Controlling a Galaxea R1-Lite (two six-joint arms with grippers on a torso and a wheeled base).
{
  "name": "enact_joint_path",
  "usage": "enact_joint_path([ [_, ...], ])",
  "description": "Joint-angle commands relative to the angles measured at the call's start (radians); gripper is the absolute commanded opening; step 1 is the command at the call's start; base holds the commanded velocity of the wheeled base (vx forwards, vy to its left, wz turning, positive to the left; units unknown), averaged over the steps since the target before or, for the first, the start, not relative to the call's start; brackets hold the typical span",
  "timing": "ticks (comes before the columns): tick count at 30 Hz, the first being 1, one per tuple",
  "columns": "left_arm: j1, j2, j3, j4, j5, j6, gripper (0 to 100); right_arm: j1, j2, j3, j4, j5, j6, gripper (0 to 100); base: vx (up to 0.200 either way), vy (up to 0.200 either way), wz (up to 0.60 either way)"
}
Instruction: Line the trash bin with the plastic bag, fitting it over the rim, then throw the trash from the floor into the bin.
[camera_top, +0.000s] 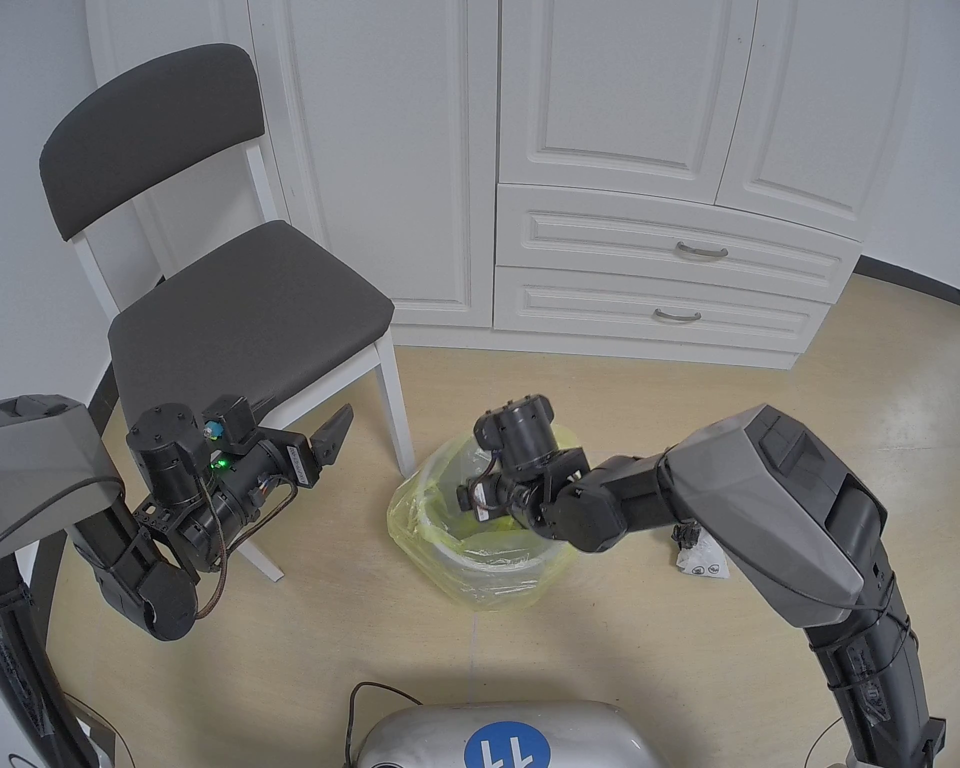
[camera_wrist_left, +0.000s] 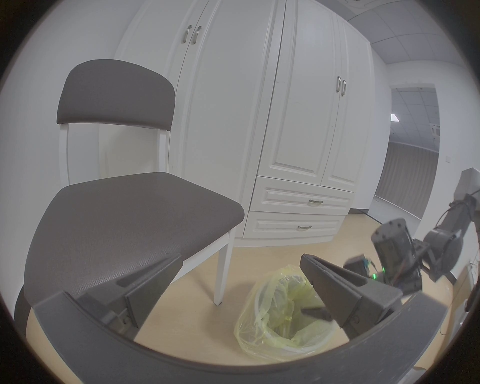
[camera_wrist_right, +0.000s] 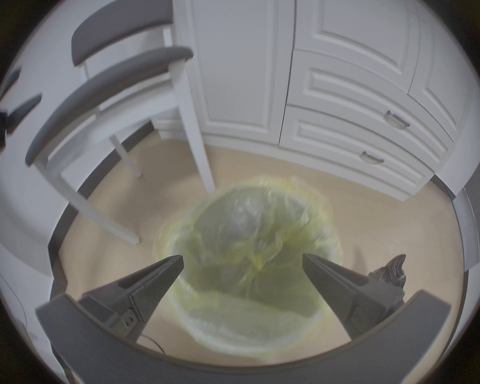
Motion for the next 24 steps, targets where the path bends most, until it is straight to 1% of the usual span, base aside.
enact_joint_path([
  [1, 0.008, -0.003, -0.003, 0.000, 0.000, -0.001, 100, -0.087, 0.060, -0.127, -0.021, -0.001, -0.003, 100, 0.000, 0.000, 0.00],
  [4, 0.008, 0.000, -0.003, 0.000, 0.000, -0.001, 100, -0.128, 0.112, -0.187, -0.096, 0.002, -0.006, 100, 0.000, 0.000, 0.00],
  [7, 0.008, 0.003, -0.003, 0.000, 0.000, -0.001, 100, -0.160, 0.150, -0.221, -0.142, 0.004, -0.004, 100, 0.000, 0.000, 0.00],
  [18, 0.008, 0.006, -0.003, 0.000, 0.000, -0.001, 100, -0.252, 0.222, -0.239, -0.166, 0.004, 0.006, 100, 0.000, 0.000, 0.00],
  [24, 0.008, -0.002, -0.002, -0.001, 0.000, 0.001, 100, -0.274, 0.230, -0.239, -0.168, 0.005, 0.006, 100, 0.000, 0.000, 0.00],
])
